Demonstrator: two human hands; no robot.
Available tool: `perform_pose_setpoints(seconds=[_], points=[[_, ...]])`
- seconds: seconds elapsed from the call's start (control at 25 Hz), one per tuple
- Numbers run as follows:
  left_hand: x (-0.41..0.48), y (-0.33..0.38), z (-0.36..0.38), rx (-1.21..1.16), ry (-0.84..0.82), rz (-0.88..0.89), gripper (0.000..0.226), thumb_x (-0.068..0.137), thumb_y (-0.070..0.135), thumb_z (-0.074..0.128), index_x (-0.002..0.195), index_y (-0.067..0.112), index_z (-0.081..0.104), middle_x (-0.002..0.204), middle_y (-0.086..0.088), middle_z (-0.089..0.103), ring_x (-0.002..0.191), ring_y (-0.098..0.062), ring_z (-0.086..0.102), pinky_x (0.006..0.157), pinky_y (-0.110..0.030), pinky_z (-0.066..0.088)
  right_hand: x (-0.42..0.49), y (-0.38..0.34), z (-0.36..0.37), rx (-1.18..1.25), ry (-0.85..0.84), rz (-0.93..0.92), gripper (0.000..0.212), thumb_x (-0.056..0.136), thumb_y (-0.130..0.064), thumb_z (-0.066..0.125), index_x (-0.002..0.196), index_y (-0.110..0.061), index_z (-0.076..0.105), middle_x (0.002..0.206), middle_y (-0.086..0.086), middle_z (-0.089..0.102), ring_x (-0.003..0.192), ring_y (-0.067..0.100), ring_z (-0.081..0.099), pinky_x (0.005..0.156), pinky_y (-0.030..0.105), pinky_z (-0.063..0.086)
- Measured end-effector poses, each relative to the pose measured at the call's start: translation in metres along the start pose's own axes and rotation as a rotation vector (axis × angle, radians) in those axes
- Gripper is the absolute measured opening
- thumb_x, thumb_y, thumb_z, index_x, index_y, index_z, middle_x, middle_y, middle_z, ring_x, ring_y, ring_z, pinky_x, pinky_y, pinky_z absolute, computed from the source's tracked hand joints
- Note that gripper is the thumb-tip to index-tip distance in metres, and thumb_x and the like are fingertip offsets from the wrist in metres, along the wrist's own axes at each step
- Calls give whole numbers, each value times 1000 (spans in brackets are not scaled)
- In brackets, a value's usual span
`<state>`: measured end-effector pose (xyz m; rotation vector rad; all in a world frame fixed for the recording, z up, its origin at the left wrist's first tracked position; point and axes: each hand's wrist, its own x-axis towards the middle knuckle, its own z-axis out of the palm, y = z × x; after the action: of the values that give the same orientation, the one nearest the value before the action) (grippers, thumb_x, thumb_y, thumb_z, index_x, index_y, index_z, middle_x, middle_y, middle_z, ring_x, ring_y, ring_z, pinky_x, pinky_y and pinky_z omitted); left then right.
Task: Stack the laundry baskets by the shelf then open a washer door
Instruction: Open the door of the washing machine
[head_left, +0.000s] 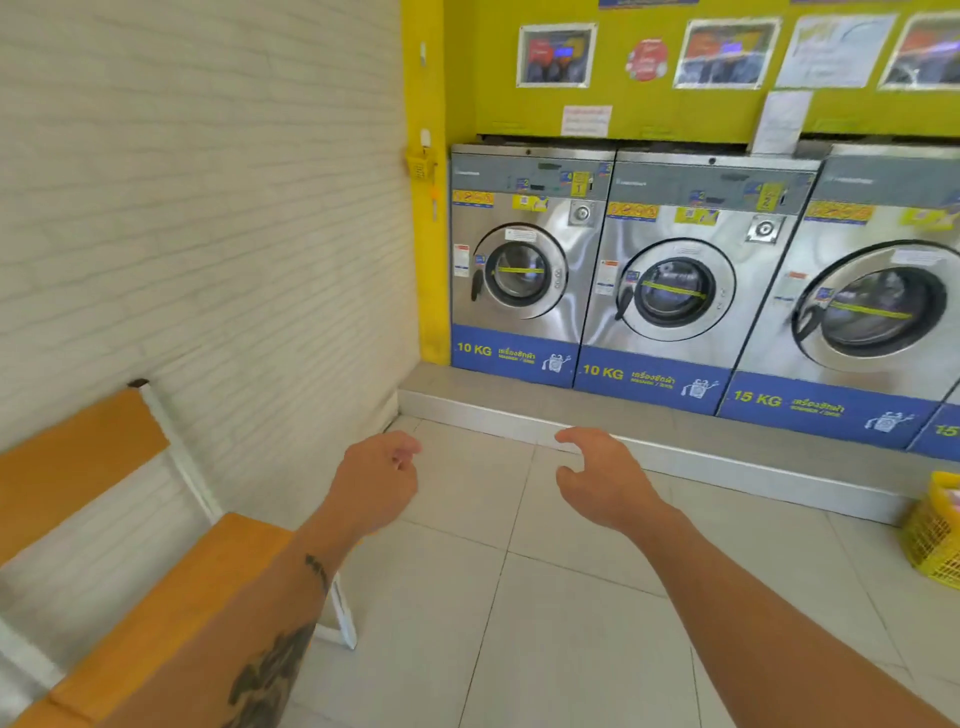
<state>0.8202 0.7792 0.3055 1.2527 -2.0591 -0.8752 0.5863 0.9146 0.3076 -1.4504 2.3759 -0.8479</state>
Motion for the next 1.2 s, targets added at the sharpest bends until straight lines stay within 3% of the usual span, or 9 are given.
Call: perform_pose_setpoints(seconds=[0.16,0.32,0.52,0.92,1.04,1.2], points=[[118,42,80,3,-63,105,29,83,4,52,99,18,73,96,-1,68,84,-17,61,86,-27,49,88,50,-33,-21,86,100,47,86,-24,56,134,-23,52,139,0,50,128,21,46,106,33,36],[231,91,149,85,-189,208,28,84,9,52,101,19,72,105,-2,70,98,-22,64,91,-30,48,165,100,-71,-16,177,217,49,86,-25,57,134,-23,51,138,1,51,129,22,45,107,36,37],[346,157,235,139,-277,347,28,87,14,51,108,21,70,106,2,71,99,-19,64,89,-30,48,261,177,-116,-7,258,320,48,87,-25,57,135,-23,51,141,0,49,130,21,45,109,35,35],[552,251,395,81,-290,322,24,94,19,49,106,25,69,107,6,68,97,-15,63,87,-30,49,515,330,-211,34,208,295,48,88,-20,57,135,-21,49,138,4,50,122,25,51,101,36,42],[616,264,430,46,-286,299,25,94,16,49,108,25,68,106,5,68,96,-13,63,84,-27,49,590,358,-218,-2,162,280,48,88,-21,56,136,-21,47,137,4,50,124,25,49,100,36,41],[720,268,484,-34,-302,290,26,93,15,52,112,24,67,107,4,68,98,-15,64,75,-26,50,694,393,-208,49,131,276,52,87,-25,57,137,-25,46,139,0,47,112,27,58,92,43,51]])
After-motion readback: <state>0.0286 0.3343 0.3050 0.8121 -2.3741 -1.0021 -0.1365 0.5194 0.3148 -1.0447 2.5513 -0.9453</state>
